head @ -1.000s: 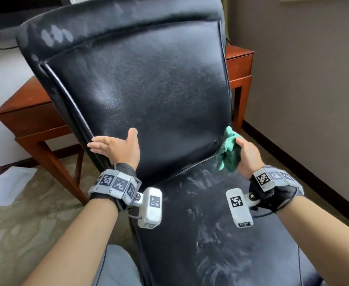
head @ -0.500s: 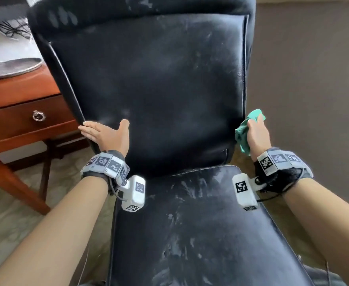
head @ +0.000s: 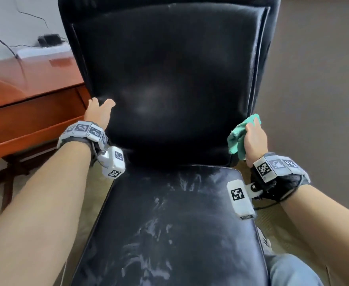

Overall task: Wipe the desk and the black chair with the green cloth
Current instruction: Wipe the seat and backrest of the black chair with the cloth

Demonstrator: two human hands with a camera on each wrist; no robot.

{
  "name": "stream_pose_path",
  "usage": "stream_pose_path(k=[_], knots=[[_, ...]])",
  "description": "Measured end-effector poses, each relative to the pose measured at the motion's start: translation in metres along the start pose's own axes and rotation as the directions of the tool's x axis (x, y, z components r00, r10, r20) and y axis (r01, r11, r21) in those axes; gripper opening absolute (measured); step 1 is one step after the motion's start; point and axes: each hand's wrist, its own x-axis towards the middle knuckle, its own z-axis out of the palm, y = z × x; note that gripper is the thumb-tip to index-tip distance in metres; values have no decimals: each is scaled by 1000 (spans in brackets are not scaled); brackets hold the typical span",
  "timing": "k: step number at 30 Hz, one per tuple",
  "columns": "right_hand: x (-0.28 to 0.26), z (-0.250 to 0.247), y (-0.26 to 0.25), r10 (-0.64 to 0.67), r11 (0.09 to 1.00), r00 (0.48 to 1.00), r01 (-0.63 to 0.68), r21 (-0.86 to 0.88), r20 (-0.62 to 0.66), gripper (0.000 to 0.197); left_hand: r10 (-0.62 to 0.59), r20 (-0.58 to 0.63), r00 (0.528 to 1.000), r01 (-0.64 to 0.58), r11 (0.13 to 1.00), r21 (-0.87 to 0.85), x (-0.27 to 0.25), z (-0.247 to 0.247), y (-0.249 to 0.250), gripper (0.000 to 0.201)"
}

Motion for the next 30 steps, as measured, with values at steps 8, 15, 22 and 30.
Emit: stream_pose_path(k=[8,15,22,30], knots=[[24,-43,-19,-55,993,983,36,-110,-178,29,238,101,966,-240,971,10,-18,22,43,51],[22,-72,-37,-72,995,982,60,-74,-176,30,405,187,895,-400,914,-66,-75,60,97,42],[2,-84,-39,-88,996,995,86,-39,-55,46,635,235,736,-623,771,-134,-152,97,150,60],[-41,-117,-19,-152,988,983,152,-9,-99,52,751,228,620,-751,652,-105,-211,122,179,87]])
